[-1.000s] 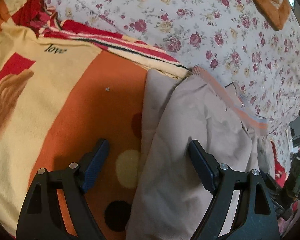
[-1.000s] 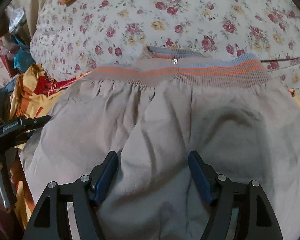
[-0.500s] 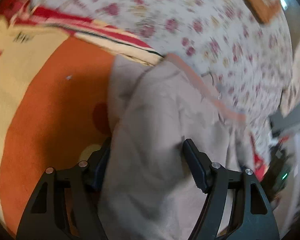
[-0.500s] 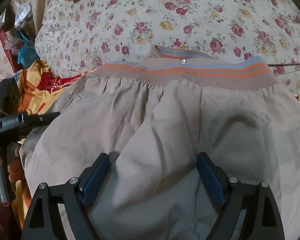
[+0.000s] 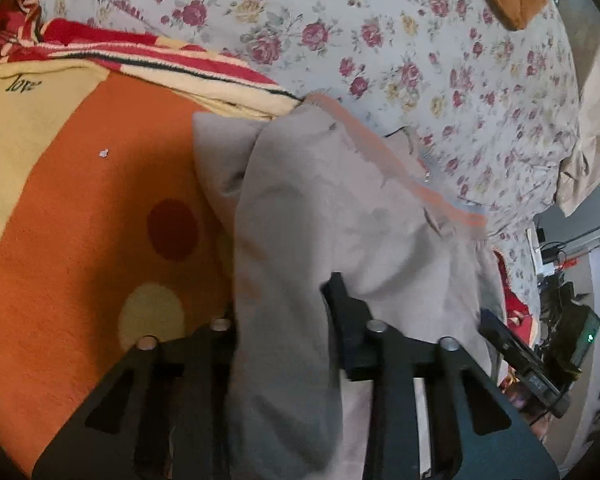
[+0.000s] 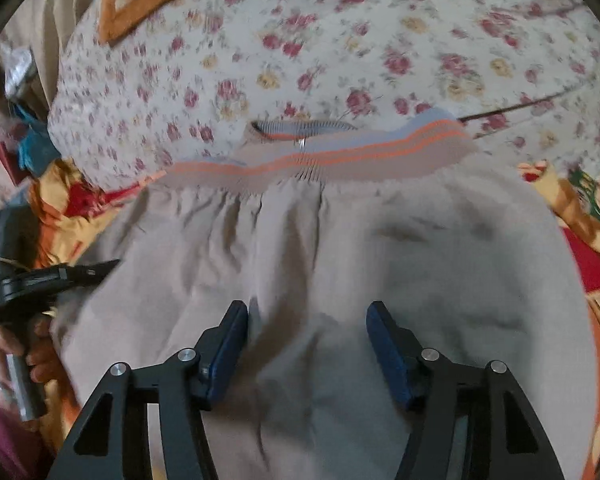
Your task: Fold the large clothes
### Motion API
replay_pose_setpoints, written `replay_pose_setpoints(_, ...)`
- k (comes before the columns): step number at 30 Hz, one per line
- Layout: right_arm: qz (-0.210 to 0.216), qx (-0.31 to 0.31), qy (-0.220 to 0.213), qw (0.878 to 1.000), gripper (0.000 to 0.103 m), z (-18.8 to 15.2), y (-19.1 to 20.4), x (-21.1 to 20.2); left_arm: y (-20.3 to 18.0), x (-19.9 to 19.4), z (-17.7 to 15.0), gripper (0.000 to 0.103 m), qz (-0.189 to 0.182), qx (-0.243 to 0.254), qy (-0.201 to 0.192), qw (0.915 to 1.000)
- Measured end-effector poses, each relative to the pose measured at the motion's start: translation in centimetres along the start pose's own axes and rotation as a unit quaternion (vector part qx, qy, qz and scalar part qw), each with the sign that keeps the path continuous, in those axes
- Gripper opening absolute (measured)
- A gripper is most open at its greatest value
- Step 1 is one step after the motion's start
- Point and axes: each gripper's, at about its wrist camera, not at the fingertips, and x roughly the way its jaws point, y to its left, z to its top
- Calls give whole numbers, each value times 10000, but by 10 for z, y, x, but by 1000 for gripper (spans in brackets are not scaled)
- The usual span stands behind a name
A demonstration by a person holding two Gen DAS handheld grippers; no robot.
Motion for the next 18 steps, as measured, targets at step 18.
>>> replay_pose_setpoints(18,-96,1106,-858,9901,62,-39,-128,-109,-294,20,-30,16,-44,2105,102,9775)
